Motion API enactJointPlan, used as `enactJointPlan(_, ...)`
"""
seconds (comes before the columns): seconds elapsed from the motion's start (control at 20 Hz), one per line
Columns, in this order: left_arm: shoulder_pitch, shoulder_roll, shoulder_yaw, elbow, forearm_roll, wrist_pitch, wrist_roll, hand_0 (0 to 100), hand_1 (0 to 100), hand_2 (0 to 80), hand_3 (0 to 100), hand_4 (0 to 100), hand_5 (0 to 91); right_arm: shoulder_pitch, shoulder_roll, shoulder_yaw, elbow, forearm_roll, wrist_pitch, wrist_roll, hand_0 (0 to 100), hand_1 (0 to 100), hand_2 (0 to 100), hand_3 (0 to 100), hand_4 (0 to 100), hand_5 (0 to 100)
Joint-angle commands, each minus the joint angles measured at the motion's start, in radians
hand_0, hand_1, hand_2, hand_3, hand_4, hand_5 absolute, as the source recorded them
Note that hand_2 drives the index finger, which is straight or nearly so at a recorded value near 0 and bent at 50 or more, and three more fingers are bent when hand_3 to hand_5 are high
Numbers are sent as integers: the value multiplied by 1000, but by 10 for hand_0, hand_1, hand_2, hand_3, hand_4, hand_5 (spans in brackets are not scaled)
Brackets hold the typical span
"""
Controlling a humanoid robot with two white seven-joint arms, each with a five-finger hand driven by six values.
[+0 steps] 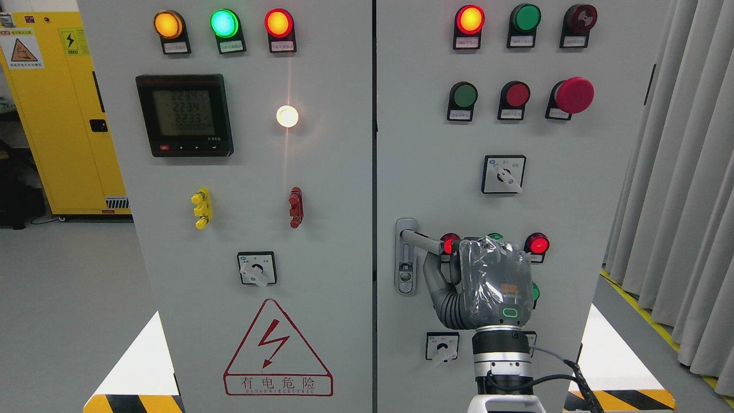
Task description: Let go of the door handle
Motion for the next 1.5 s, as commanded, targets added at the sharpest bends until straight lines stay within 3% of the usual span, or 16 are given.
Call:
enactJointPlan(0.0, 0, 0, 0, 0, 0, 1, 0, 120, 556, 0, 0, 0, 0, -3, 1, -1, -1, 0, 1, 0, 674, 404, 1000, 1000, 1000, 1000)
enactJointPlan(0.65, 0, 0, 0, 0, 0, 1, 0, 120, 556, 0, 0, 0, 0, 27, 2, 0, -12, -2, -2, -11, 671, 402, 1000, 1000, 1000, 1000)
enactJointPlan(0.95, 0, 0, 0, 0, 0, 1, 0, 120, 556, 0, 0, 0, 0, 119, -1, -1, -78, -5, -13, -17, 682, 397, 1000, 1000, 1000, 1000)
enactJointPlan(1.2, 0, 0, 0, 0, 0, 1, 0, 120, 556, 0, 0, 0, 0, 239, 4, -33, -161, -9, -112, -61, 708, 378, 998, 1000, 1000, 1000)
enactJointPlan(1.25, 0, 0, 0, 0, 0, 1, 0, 120, 556, 0, 0, 0, 0, 265, 4, -45, -181, -9, -134, -60, 708, 377, 980, 1000, 1000, 1000)
enactJointPlan(1.3, 0, 0, 0, 0, 0, 1, 0, 120, 556, 0, 0, 0, 0, 291, 4, -59, -195, -11, -161, -57, 704, 365, 841, 1000, 1000, 991)
enactJointPlan(1.4, 0, 0, 0, 0, 0, 1, 0, 120, 556, 0, 0, 0, 0, 337, 2, -112, -222, -15, -215, -55, 696, 364, 765, 1000, 955, 940)
enactJointPlan(1.45, 0, 0, 0, 0, 0, 1, 0, 120, 556, 0, 0, 0, 0, 357, 2, -138, -228, -31, -242, -58, 693, 366, 673, 918, 890, 866)
